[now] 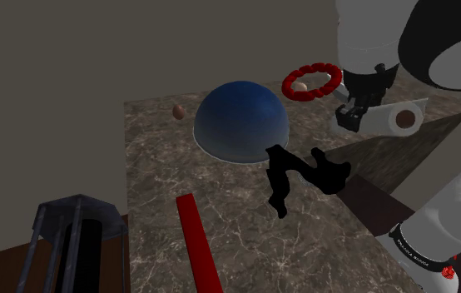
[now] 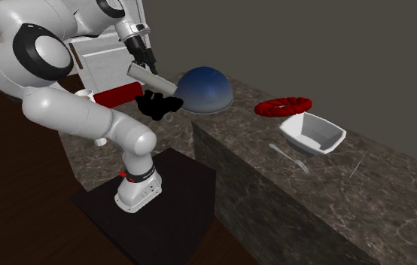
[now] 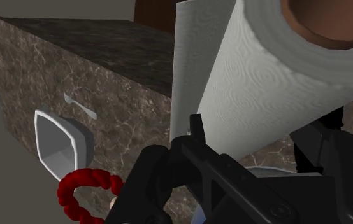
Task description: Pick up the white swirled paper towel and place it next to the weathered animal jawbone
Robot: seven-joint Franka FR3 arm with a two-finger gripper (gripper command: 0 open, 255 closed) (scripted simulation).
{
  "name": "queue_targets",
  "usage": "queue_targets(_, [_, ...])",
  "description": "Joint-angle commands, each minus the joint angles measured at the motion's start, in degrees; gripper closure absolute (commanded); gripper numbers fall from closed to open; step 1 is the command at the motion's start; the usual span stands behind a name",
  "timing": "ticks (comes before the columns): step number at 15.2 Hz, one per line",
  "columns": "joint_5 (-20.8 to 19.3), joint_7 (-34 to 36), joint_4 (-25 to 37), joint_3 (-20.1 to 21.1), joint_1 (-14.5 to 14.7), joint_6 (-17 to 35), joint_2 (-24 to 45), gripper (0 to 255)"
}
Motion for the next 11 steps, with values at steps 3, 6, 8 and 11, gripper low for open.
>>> queue_targets(3, [3.41, 5.92, 5.02, 6.19, -0.51, -2.63, 3.57, 255])
queue_targets(6, [5.30, 10.65, 9.66, 11.31, -1.65, -4.52, 7.06, 255])
queue_targets(8, [6.23, 14.10, 13.06, 15.11, -2.78, -5.74, 9.81, 255])
queue_targets(11, [6.93, 19.92, 18.64, 21.82, -5.20, -7.53, 14.78, 255])
